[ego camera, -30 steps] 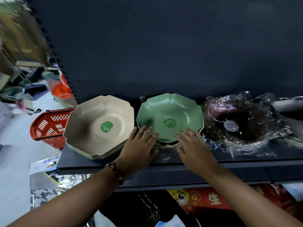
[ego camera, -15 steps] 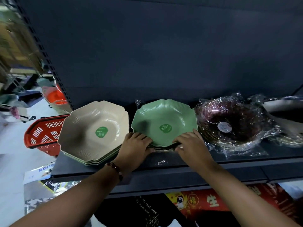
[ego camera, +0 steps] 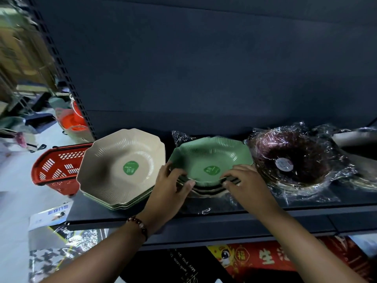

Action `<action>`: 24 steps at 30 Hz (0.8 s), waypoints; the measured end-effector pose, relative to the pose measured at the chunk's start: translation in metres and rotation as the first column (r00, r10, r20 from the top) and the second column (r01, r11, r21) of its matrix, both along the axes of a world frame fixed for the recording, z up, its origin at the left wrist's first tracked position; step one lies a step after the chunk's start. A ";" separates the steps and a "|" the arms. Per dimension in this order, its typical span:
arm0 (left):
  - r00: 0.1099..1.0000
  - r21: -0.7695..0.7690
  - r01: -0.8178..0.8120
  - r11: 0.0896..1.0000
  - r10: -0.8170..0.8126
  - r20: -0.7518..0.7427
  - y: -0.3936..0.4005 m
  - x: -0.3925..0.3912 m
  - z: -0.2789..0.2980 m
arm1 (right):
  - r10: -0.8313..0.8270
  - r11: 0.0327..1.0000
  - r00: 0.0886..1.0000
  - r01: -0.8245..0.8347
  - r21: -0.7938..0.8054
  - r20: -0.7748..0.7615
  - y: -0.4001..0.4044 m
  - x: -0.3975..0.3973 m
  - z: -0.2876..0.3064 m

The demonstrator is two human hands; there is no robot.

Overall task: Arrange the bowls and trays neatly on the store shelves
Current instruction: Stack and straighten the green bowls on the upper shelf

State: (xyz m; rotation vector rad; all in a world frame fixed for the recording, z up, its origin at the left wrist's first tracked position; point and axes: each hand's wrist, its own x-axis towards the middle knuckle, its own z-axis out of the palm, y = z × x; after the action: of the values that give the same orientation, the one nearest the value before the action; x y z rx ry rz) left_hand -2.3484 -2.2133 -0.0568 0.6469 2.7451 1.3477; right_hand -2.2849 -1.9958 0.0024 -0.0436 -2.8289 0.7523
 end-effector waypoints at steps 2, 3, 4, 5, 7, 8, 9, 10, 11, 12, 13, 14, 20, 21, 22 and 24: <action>0.998 0.052 -0.020 0.998 0.017 0.064 0.000 0.002 0.006 | -0.016 0.998 1.000 0.015 -0.054 -0.017 -0.002 -0.002 0.007; 0.996 0.080 -0.020 0.997 0.013 0.085 0.000 0.003 0.009 | -0.029 0.997 0.999 0.026 -0.076 -0.031 -0.002 -0.003 0.011; 0.996 0.112 -0.016 0.994 0.006 0.091 0.000 0.003 0.011 | -0.038 0.995 0.998 0.034 -0.095 -0.046 -0.003 -0.003 0.015; 0.996 0.148 -0.012 0.989 0.000 0.084 0.000 0.002 0.013 | -0.042 0.993 0.997 0.035 -0.112 -0.062 -0.005 -0.003 0.018; 0.997 0.201 -0.015 0.979 0.001 0.073 -0.003 0.002 0.019 | -0.041 0.990 0.996 0.030 -0.135 -0.081 -0.011 -0.002 0.022; 0.997 0.221 -0.027 0.975 0.010 0.080 -0.006 0.002 0.022 | -0.040 0.990 0.995 0.028 -0.138 -0.086 -0.014 -0.001 0.023; 0.996 0.237 -0.045 0.971 0.024 0.091 -0.010 0.001 0.024 | -0.039 0.989 0.995 0.026 -0.143 -0.091 -0.019 0.000 0.023; 0.995 0.243 -0.061 0.968 0.041 0.088 -0.015 0.002 0.026 | -0.038 0.988 0.995 0.024 -0.150 -0.094 -0.024 0.001 0.023; 0.996 0.244 -0.072 0.967 0.059 0.060 -0.021 0.001 0.028 | -0.036 0.988 0.994 0.020 -0.152 -0.101 -0.030 0.001 0.023; 0.997 0.241 -0.077 0.968 0.075 0.019 -0.029 0.000 0.028 | -0.030 0.988 0.993 0.012 -0.151 -0.115 -0.037 0.000 0.023; 0.996 0.239 -0.081 0.968 0.089 -0.023 -0.037 0.000 0.029 | -0.019 0.988 0.991 -0.002 -0.151 -0.133 -0.043 -0.001 0.023; 0.993 0.240 -0.086 0.967 0.102 -0.056 -0.046 -0.001 0.030 | -0.005 0.988 0.988 -0.019 -0.155 -0.152 -0.050 -0.003 0.023; 0.968 0.239 -0.129 0.962 0.174 -0.180 -0.109 -0.001 0.022 | 0.140 0.977 0.970 -0.168 -0.132 -0.199 -0.101 -0.026 0.012; 0.966 0.223 -0.149 0.963 0.190 -0.175 -0.120 0.000 0.019 | 0.167 0.972 0.968 -0.193 -0.130 -0.189 -0.111 -0.032 0.007; 0.963 0.200 -0.174 0.964 0.209 -0.169 -0.132 0.001 0.017 | 0.194 0.967 0.965 -0.218 -0.131 -0.174 -0.120 -0.038 0.003; 0.959 0.156 -0.210 0.965 0.235 -0.159 -0.154 0.004 0.011 | 0.245 0.955 0.959 -0.264 -0.136 -0.141 -0.138 -0.048 -0.008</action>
State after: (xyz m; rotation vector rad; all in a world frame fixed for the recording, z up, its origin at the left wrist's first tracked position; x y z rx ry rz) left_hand -2.3442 -2.3670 -0.0461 0.4952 2.9618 1.6115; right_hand -2.3326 -2.1337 -0.0057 0.3399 -2.6830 0.9900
